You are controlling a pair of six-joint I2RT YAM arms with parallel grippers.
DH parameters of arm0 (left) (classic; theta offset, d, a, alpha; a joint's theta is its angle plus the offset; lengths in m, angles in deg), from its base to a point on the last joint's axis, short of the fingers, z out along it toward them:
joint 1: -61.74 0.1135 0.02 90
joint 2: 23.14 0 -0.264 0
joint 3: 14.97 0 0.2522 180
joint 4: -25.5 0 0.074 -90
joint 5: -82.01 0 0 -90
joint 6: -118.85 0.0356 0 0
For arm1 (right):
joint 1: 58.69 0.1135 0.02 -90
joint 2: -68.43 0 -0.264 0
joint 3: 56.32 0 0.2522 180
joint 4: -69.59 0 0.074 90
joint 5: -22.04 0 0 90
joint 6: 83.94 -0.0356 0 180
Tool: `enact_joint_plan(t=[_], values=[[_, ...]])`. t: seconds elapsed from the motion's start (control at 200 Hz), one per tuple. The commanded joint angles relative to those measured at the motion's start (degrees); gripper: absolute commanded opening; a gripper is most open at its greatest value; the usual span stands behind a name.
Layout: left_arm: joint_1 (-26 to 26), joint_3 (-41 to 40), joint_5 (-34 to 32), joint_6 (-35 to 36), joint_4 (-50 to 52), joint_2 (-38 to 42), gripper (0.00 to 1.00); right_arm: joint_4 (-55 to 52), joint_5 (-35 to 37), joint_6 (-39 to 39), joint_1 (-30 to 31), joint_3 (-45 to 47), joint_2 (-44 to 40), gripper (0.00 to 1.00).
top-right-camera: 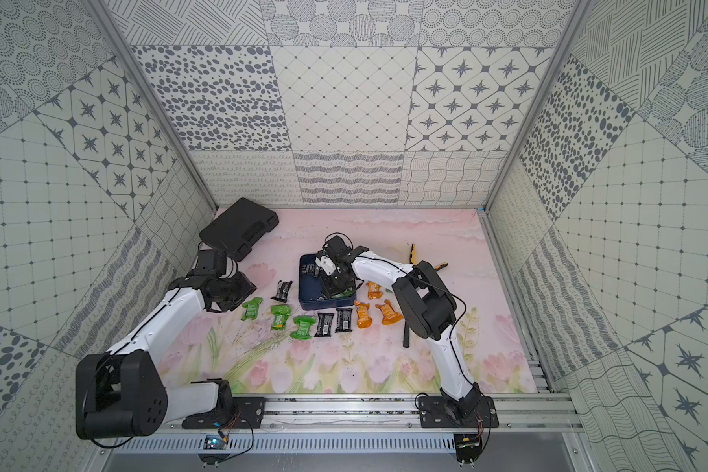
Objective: Take the cookies out of the storage box
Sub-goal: Pick up the cookie from the storage box.
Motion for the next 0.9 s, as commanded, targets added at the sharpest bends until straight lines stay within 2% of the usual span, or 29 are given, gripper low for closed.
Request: enact_joint_plan(t=[0.0,0.485,0.665,0.89], values=[[-0.18,0.3,0.38,-1.23,-1.45,0.82,0.5,1.84,1.66,-0.36,0.09,-0.98,-4.73,0.0],[-2.26,1.81,1.06,-2.8,-3.12,2.97,0.51,6.34,6.0,-5.03,0.05,1.8,-11.08,0.0],[-7.22,3.64,-1.56,-3.36,-3.28,2.96,0.54,7.4,6.56,-6.83,0.16,7.88,-18.48,0.0],[-16.95,5.08,-5.58,-3.44,-4.08,2.05,0.55,7.21,9.64,-10.02,0.57,22.13,-32.29,0.0]])
